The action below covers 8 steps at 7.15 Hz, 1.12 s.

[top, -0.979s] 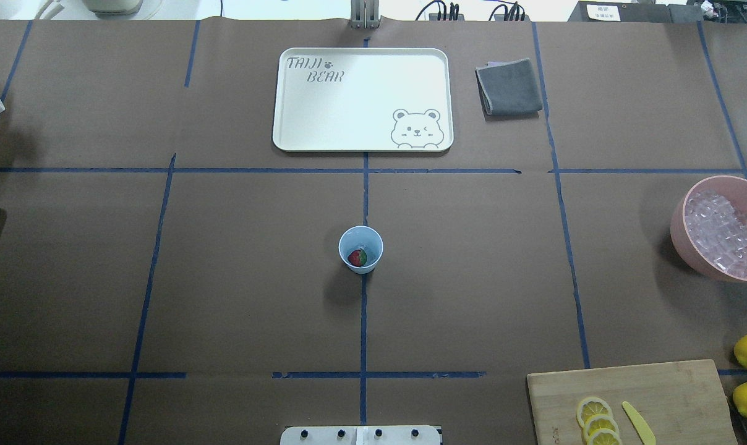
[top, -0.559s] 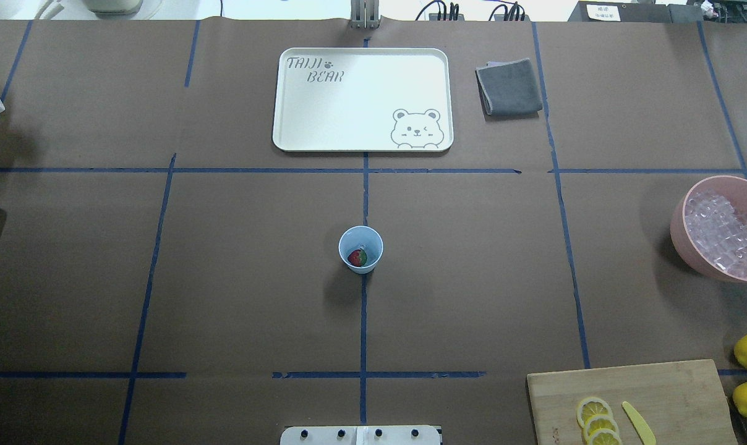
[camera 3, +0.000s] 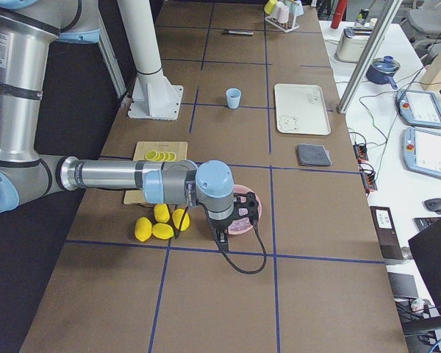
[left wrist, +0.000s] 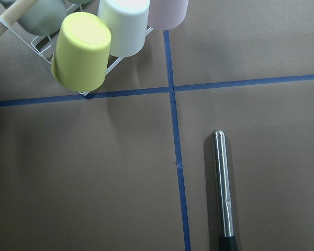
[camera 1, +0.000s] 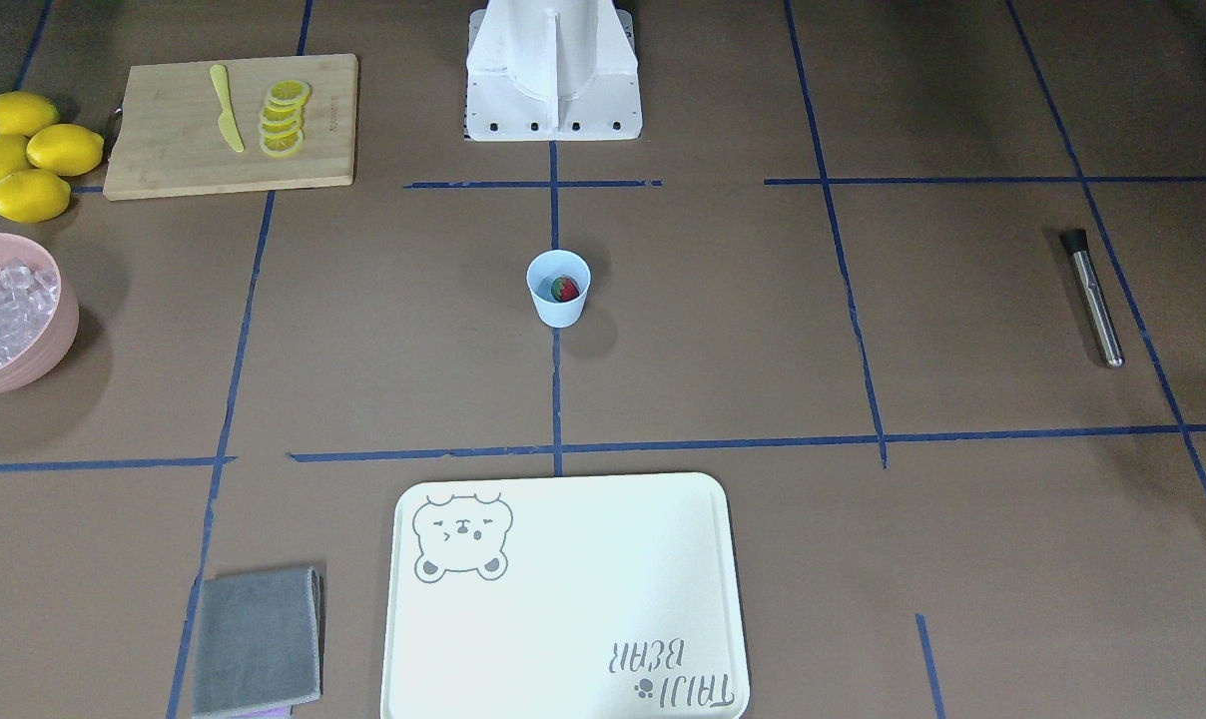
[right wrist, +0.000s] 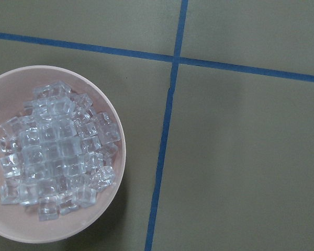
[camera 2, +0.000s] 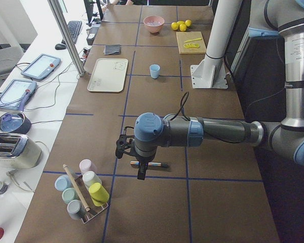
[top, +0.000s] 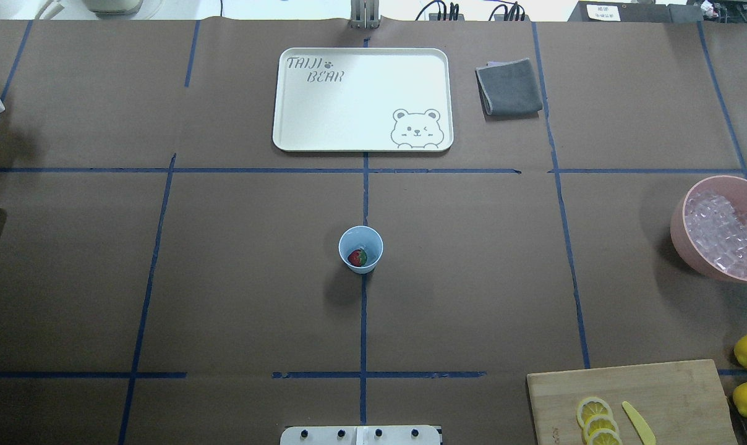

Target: Mash ice and strawberries in cup

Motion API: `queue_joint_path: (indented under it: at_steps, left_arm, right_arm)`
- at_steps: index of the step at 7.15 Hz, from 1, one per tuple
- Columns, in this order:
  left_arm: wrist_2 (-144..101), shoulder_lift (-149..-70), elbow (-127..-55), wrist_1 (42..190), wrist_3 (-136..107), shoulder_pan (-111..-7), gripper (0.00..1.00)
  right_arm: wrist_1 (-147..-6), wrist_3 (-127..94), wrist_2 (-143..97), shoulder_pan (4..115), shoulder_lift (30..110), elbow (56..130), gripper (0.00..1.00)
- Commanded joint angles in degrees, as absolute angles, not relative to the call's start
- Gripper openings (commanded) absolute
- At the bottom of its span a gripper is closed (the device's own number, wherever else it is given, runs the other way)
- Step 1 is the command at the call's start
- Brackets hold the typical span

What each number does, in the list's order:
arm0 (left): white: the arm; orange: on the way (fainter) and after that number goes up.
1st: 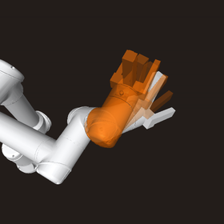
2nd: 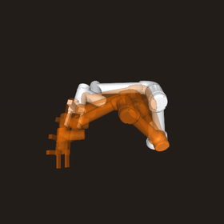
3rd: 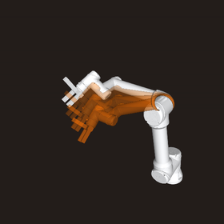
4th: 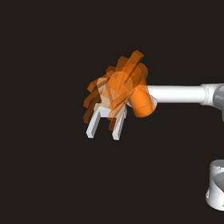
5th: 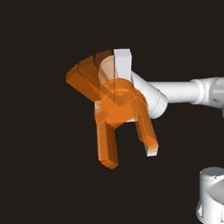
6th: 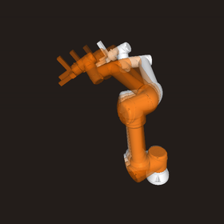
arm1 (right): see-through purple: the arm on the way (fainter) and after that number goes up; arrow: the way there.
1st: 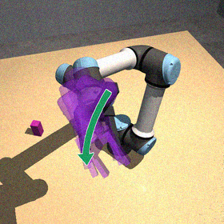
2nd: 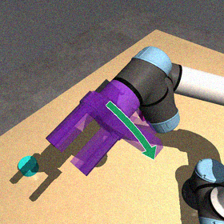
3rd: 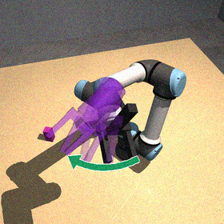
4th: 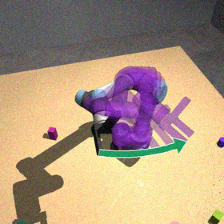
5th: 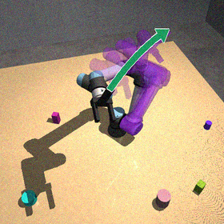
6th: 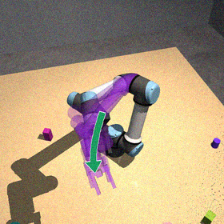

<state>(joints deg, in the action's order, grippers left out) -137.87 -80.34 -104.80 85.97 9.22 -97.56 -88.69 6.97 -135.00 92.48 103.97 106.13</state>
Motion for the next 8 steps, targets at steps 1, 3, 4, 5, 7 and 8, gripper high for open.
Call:
queue_joint_path:
  at_steps: [1, 3, 4, 5, 7, 8]
  left_arm:
    - [-137.90, -79.72, -104.59, 85.96, 9.23, -97.56, 1.00]
    - [-137.99, -79.63, -104.59, 85.87, 9.23, -97.47, 1.00]
    - [-137.99, -79.54, -104.59, 85.70, 9.32, -97.47, 1.00]
    - [-137.99, -79.11, -104.59, 85.87, 9.32, -97.38, 1.00]
    - [-138.08, -79.01, -104.50, 85.87, 9.32, -97.29, 1.00]
    - [-138.08, -79.01, -104.50, 85.96, 9.32, -97.29, 1.00]
  right_arm:
    - [-88.68, 7.03, -135.00, 92.46, 103.97, 106.08, 0.99]
    - [-88.77, 6.94, -135.00, 92.46, 103.97, 106.08, 0.99]
    - [-88.77, 5.81, -135.09, 92.11, 103.97, 106.08, 0.99]
    - [-88.68, 5.63, -135.09, 91.76, 103.97, 106.08, 0.99]
    - [-88.77, 5.54, -135.09, 91.76, 103.97, 106.08, 0.99]
    - [-88.77, 5.54, -135.00, 91.67, 103.97, 106.00, 0.99]
